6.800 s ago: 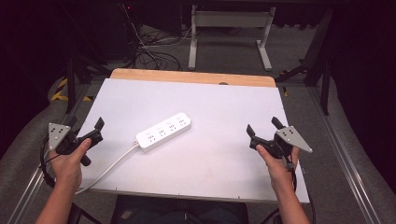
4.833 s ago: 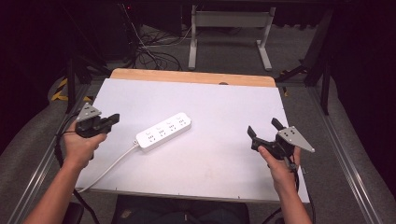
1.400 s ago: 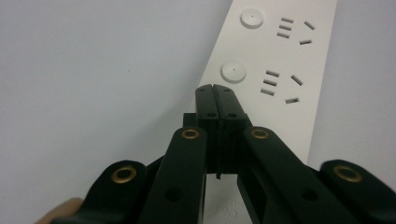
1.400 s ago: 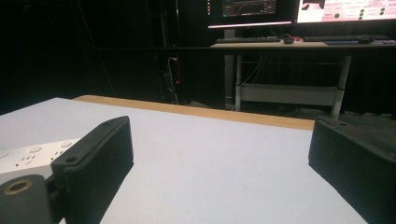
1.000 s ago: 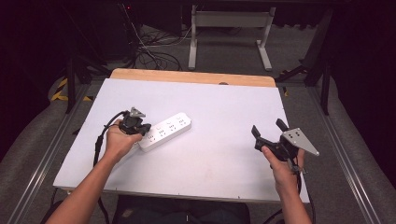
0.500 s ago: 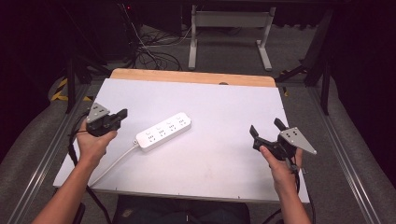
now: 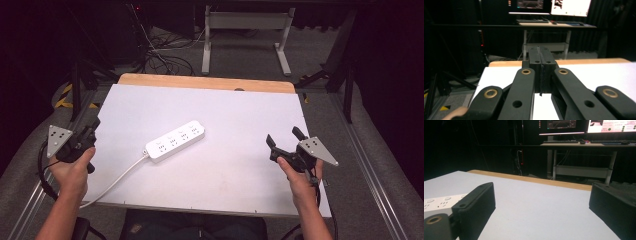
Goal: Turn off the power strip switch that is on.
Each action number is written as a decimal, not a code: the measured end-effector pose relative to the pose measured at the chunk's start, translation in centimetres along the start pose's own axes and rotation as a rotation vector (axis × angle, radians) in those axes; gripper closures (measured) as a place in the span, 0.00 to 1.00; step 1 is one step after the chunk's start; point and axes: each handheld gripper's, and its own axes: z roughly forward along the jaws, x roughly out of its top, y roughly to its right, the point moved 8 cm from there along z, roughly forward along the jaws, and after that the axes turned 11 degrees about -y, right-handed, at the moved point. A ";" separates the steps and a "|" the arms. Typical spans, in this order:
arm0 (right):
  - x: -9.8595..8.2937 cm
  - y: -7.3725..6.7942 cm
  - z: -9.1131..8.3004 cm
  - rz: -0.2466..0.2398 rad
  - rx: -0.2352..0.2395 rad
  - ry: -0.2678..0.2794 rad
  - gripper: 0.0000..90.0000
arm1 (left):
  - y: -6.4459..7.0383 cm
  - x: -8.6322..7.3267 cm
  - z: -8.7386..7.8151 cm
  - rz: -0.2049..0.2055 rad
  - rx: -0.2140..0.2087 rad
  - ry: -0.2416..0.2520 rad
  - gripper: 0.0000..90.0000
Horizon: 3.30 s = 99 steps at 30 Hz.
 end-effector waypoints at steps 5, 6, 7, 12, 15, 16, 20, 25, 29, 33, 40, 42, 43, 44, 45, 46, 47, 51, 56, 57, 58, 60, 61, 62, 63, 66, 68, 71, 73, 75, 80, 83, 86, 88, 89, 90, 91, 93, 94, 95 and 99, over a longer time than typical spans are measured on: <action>-0.1 0.0 0.2 -0.006 0.000 -0.006 0.08 | -0.3 -0.3 0.2 0.006 0.014 -0.007 1.00; -0.2 0.0 0.2 -0.007 0.000 -0.006 0.08 | -0.3 -0.3 0.3 0.008 0.012 -0.008 1.00; -0.2 0.0 0.2 -0.007 -0.002 -0.008 0.08 | -0.2 -0.4 0.3 0.014 0.014 -0.010 0.99; -0.2 0.1 0.1 -0.006 -0.003 -0.006 0.08 | -0.1 -0.4 0.4 0.020 0.013 -0.011 0.83; -0.2 0.1 0.1 -0.006 -0.004 -0.006 0.08 | 0.1 -0.3 0.4 0.025 -0.003 -0.017 0.40; -0.2 0.1 0.2 -0.007 -0.005 -0.008 0.08 | 0.4 -0.4 0.6 0.047 -0.040 -0.030 0.31; -0.1 0.1 0.2 -0.006 -0.003 -0.005 0.08 | 0.3 -0.3 0.7 0.053 0.007 -0.027 0.09; -0.1 0.1 0.1 -0.005 -0.004 -0.004 0.08 | 0.2 -0.4 0.7 0.049 0.017 -0.025 0.04; -0.1 0.0 0.2 -0.007 -0.003 -0.004 0.08 | 0.1 -0.5 0.7 0.045 0.018 -0.031 0.04; -0.1 0.0 0.2 -0.008 -0.002 -0.006 0.08 | 0.1 -0.6 0.7 0.041 0.003 -0.041 0.05; 0.1 -0.1 0.3 -0.015 -0.007 -0.006 0.08 | 0.3 -1.0 0.6 0.051 -0.019 -0.050 0.06; 0.0 -0.4 0.4 -0.023 -0.005 -0.013 0.08 | 0.2 -1.0 0.4 0.050 -0.019 -0.051 0.06; 0.0 -0.4 0.4 -0.023 -0.005 -0.013 0.08 | 0.2 -1.0 0.3 0.050 -0.018 -0.051 0.06; 0.0 -0.4 0.4 -0.022 -0.004 -0.015 0.08 | 0.2 -1.0 0.2 0.046 -0.019 -0.046 0.06; 0.0 -0.5 0.3 -0.024 -0.004 -0.014 0.08 | 0.2 -0.9 0.1 0.046 -0.020 -0.043 0.07; 0.0 -0.5 0.3 -0.029 -0.003 -0.011 0.08 | 0.3 -0.8 0.1 0.046 -0.020 -0.039 0.07; 0.0 -0.4 0.3 -0.028 -0.005 -0.013 0.08 | 0.3 -0.8 0.2 0.050 -0.020 -0.040 0.07; -0.1 0.0 0.2 -0.021 -0.012 -0.014 0.08 | 0.5 -1.0 0.6 0.058 -0.026 -0.047 0.07; -0.2 -0.1 0.2 -0.023 -0.013 -0.016 0.08 | 0.5 -1.0 0.6 0.057 -0.032 -0.047 0.07; -0.3 -0.1 0.2 -0.024 -0.012 -0.018 0.08 | 0.5 -1.0 0.6 0.057 -0.032 -0.051 0.07; -0.3 -0.2 0.1 -0.024 -0.011 -0.018 0.08 | 0.5 -1.0 0.6 0.054 -0.035 -0.052 0.07; -0.3 -0.1 0.0 -0.024 -0.012 -0.016 0.08 | 0.5 -1.0 0.6 0.053 -0.037 -0.049 0.07; -0.2 -0.1 0.0 -0.023 -0.015 -0.016 0.08 | 0.5 -1.0 0.6 0.051 -0.036 -0.049 0.07; -0.2 0.0 0.0 -0.020 -0.014 -0.014 0.08 | 0.5 -1.0 0.6 0.049 -0.040 -0.049 0.07; -0.2 0.0 0.0 -0.019 -0.014 -0.013 0.08 | 0.5 -1.0 0.6 0.051 -0.040 -0.050 0.07; -0.2 -0.1 0.0 -0.019 -0.014 -0.014 0.08 | 0.3 -1.0 0.5 0.039 -0.038 -0.045 0.07; -0.3 -0.1 0.1 -0.018 -0.012 -0.018 0.08 | 0.1 -1.0 0.5 0.039 -0.033 -0.045 0.07; -0.2 -0.3 0.1 -0.024 -0.010 -0.015 0.08 | -0.1 -1.0 0.3 0.035 -0.030 -0.042 0.07; -0.2 -0.4 0.1 -0.026 -0.008 -0.014 0.08 | -0.2 -1.1 0.2 0.030 -0.032 -0.042 0.07; -0.2 -0.4 0.1 -0.025 -0.007 -0.017 0.08 | -0.3 -1.1 0.1 0.029 -0.030 -0.042 0.07; -0.3 -0.3 0.1 -0.024 -0.008 -0.019 0.08 | -0.1 -1.2 0.4 0.040 -0.034 -0.051 0.07; -0.4 -0.2 0.0 -0.017 -0.011 -0.017 0.08 | 0.2 -1.3 0.6 0.047 -0.038 -0.055 0.07; -0.3 -0.2 0.0 -0.019 -0.011 -0.015 0.08 | 0.2 -1.3 0.6 0.049 -0.039 -0.058 0.07; -0.3 -0.2 0.0 -0.018 -0.012 -0.016 0.08 | 0.1 -1.4 0.6 0.047 -0.038 -0.059 0.07; -0.3 -0.2 0.0 -0.018 -0.013 -0.016 0.08 | 0.1 -1.3 0.6 0.045 -0.037 -0.057 0.07; -0.3 -0.2 0.0 -0.018 -0.011 -0.014 0.08 | 0.1 -1.3 0.6 0.046 -0.034 -0.055 0.07; -0.3 -0.2 -0.1 -0.017 -0.013 -0.015 0.08 | 0.1 -1.3 0.6 0.043 -0.036 -0.052 0.07; -0.2 -0.2 -0.2 -0.019 -0.013 -0.011 0.08 | 0.1 -1.3 0.5 0.045 -0.035 -0.052 0.07; -0.3 -0.2 -0.2 -0.016 -0.013 -0.009 0.08 | 0.1 -1.3 0.6 0.046 -0.035 -0.054 0.07; -0.3 -0.2 -0.3 -0.016 -0.014 -0.009 0.08 | 0.1 -1.3 0.6 0.047 -0.037 -0.055 0.07; -0.3 -0.2 -0.3 -0.016 -0.015 -0.009 0.07 | 0.3 -1.3 0.9 0.050 -0.041 -0.059 0.07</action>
